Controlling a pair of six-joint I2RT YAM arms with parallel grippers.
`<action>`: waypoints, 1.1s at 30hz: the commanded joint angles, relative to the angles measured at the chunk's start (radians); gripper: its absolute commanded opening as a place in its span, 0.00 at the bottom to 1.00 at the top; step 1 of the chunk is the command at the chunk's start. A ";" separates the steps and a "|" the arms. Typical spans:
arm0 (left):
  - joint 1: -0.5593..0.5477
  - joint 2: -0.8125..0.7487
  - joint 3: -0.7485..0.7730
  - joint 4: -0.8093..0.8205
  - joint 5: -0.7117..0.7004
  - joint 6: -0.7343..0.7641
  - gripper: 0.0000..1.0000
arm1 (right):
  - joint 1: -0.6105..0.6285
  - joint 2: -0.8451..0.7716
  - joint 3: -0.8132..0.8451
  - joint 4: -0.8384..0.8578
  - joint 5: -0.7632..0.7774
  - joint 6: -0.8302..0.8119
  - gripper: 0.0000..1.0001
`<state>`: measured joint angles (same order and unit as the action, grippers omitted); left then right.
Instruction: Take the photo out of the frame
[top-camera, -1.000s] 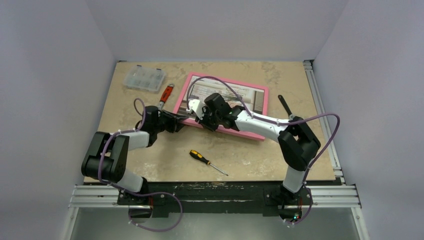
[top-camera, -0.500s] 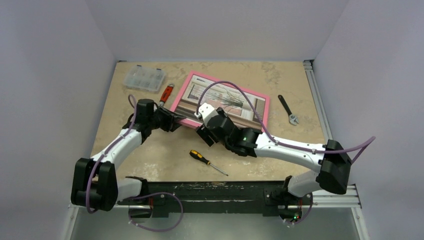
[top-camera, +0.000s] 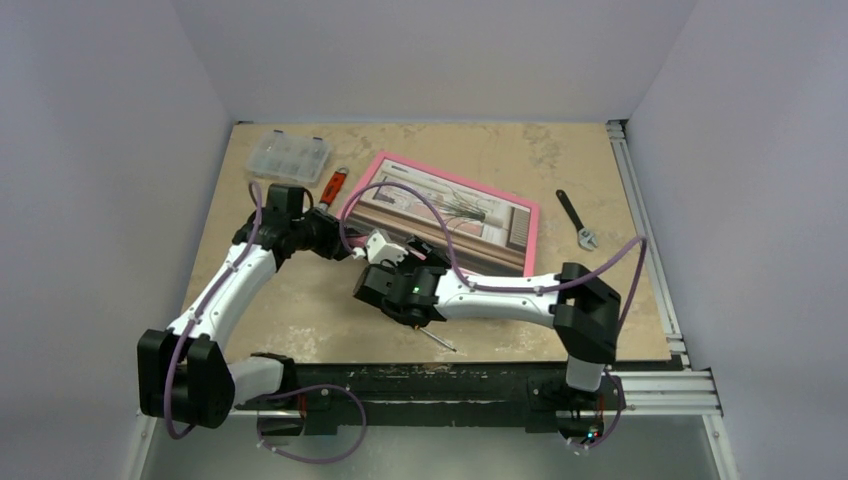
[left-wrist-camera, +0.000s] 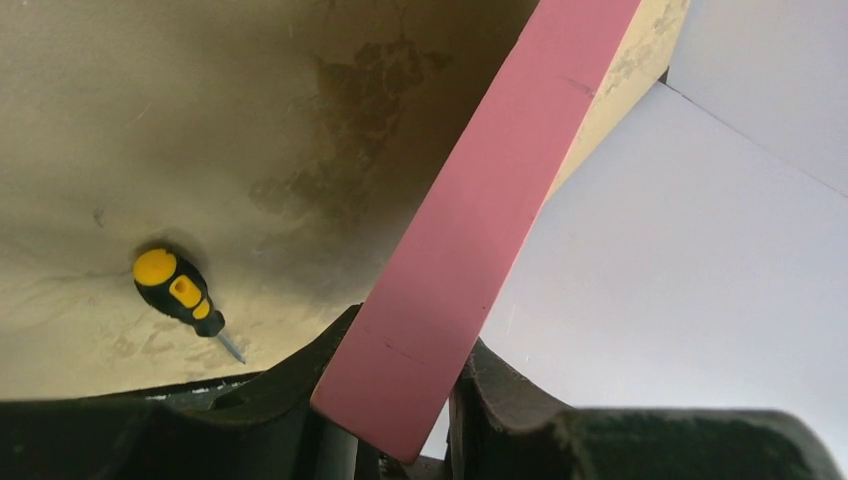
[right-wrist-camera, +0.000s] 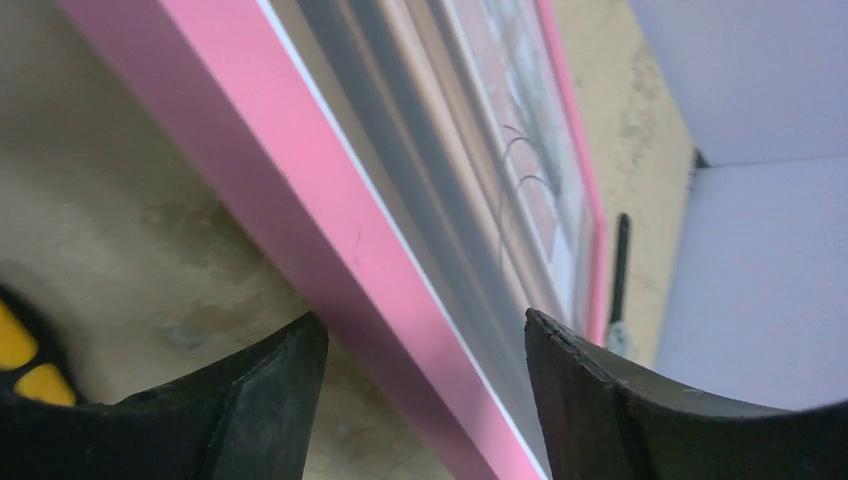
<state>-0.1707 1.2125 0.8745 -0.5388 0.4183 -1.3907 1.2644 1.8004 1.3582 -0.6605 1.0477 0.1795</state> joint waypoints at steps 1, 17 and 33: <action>-0.003 -0.027 0.062 -0.156 -0.024 0.063 0.00 | 0.012 0.071 0.122 -0.192 0.237 0.071 0.61; 0.021 -0.005 0.077 -0.074 0.053 0.064 0.76 | 0.012 0.061 0.135 -0.032 0.162 -0.174 0.00; 0.226 -0.125 0.392 -0.302 -0.411 0.586 0.85 | -0.120 -0.016 0.388 -0.130 -0.097 -0.251 0.00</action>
<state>0.0525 1.0920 1.2156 -0.8001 0.1642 -0.9966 1.1942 1.8591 1.5608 -0.8120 1.0409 -0.1604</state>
